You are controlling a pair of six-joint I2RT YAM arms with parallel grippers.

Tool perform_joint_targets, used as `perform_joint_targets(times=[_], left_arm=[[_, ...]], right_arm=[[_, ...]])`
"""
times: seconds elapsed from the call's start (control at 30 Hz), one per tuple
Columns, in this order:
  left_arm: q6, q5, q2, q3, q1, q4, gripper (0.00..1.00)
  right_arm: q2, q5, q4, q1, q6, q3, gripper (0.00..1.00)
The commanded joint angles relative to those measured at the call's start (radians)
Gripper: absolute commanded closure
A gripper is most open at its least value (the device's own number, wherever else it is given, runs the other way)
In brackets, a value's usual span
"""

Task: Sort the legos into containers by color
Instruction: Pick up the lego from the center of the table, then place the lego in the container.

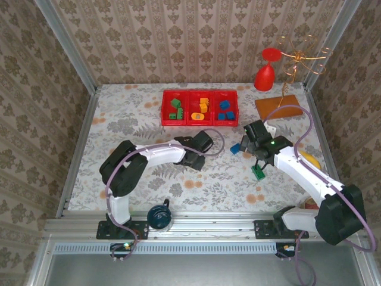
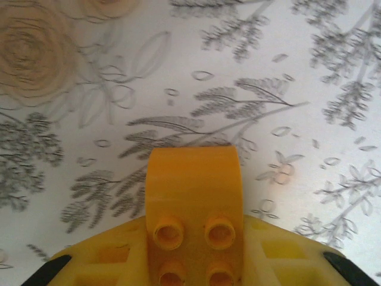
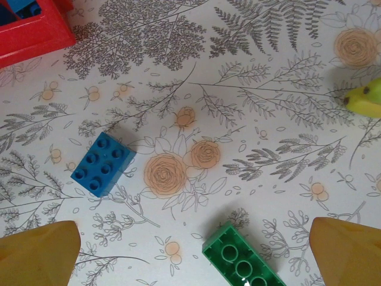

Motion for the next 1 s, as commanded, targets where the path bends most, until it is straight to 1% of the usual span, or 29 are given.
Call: perform_joint_targets(times=[0.0, 0.2, 0.33, 0.47, 0.7, 0.97], left_arm=[[0.029, -0.04, -0.065, 0.008, 0.033, 0.009, 0.72], [0.084, -0.066, -0.085, 0.096, 0.091, 0.015, 0.72], [0.131, -0.08, -0.063, 0.192, 0.137, 0.036, 0.72], [0.173, -0.106, -0.014, 0.3, 0.176, 0.064, 0.72], [0.219, -0.114, 0.113, 0.488, 0.231, 0.097, 0.71], [0.227, -0.133, 0.25, 0.668, 0.269, 0.109, 0.69]], right_arm=[[0.025, -0.021, 0.029, -0.004, 0.027, -0.009, 0.0], [0.065, -0.049, 0.051, -0.001, 0.034, 0.006, 0.0], [0.095, -0.065, 0.068, 0.003, 0.039, 0.015, 0.0], [0.128, -0.076, 0.077, 0.013, 0.045, 0.026, 0.0], [0.196, -0.083, 0.085, 0.03, 0.053, 0.047, 0.0], [0.259, -0.086, 0.093, 0.047, 0.059, 0.069, 0.0]])
